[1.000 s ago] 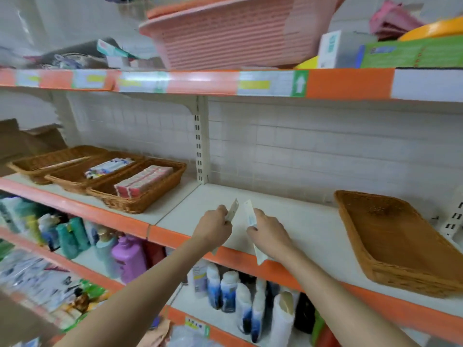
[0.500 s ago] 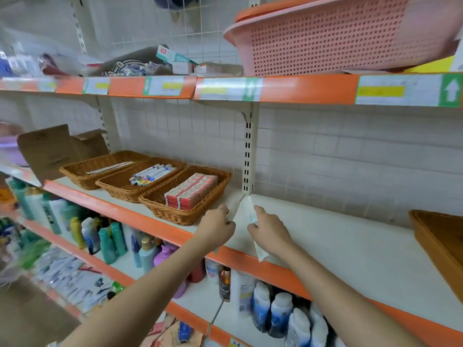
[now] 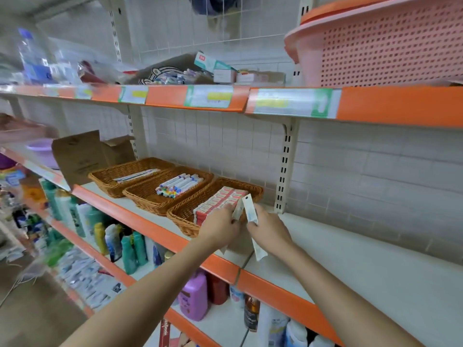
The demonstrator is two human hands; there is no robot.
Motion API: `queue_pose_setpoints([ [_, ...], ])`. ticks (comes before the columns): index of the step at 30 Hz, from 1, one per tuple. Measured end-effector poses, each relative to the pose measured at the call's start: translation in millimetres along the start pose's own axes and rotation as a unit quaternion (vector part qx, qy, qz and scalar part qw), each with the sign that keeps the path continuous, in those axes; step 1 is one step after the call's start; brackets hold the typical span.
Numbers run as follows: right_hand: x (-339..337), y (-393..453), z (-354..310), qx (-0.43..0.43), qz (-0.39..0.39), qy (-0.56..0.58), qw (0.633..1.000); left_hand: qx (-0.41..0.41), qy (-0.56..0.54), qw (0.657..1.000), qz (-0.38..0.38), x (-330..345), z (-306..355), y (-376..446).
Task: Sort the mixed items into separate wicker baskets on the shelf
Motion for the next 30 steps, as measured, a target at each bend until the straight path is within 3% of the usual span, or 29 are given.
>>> queue_pose_setpoints([
  [17,113,78,-147,0.042,0.024,0.011,0.999,0.03,0.025,0.999,-0.034,-92,-188,49],
  [30,142,179,-190,0.011,0.024,-0.006,1.0,0.027,0.016,0.999,-0.012,-117,-255,128],
])
Point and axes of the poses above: each hand's wrist, its own y-axis towards the middle knuckle, its own x-axis out of the palm, z = x × y, the point moved 10 cm from there along y, towards the middle knuckle, and after that the axes turned 1 degree about -y, right-handed, at the moved point
